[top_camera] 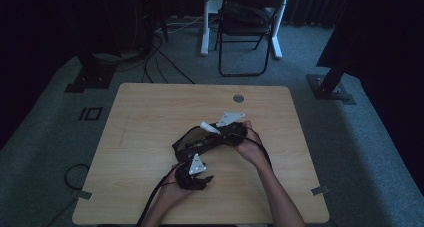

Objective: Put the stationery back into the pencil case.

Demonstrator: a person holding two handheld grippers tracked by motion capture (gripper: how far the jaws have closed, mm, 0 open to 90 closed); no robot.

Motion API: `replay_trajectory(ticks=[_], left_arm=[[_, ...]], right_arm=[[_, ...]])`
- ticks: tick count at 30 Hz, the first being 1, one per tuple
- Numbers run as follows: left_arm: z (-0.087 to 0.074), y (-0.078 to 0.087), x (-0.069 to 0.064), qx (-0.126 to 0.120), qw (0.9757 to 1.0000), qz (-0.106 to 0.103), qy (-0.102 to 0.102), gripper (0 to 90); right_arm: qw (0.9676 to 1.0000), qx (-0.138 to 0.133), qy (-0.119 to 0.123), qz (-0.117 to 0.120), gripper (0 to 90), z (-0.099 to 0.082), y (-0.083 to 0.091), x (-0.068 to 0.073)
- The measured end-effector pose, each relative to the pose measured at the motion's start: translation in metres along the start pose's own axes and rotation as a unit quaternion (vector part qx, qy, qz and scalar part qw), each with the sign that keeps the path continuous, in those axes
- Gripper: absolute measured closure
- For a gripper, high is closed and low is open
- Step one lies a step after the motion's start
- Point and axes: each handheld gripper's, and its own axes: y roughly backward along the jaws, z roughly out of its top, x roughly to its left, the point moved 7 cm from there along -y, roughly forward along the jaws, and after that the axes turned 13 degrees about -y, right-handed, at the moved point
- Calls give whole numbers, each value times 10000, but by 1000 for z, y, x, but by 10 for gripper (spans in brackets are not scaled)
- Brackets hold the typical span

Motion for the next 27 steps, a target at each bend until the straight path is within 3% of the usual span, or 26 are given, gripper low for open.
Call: replay_trajectory(ticks=[27], left_arm=[[0, 0, 0, -2, 10000, -28, 17, 430]], right_arm=[[9997, -32, 151, 194, 708, 19, -15, 5]])
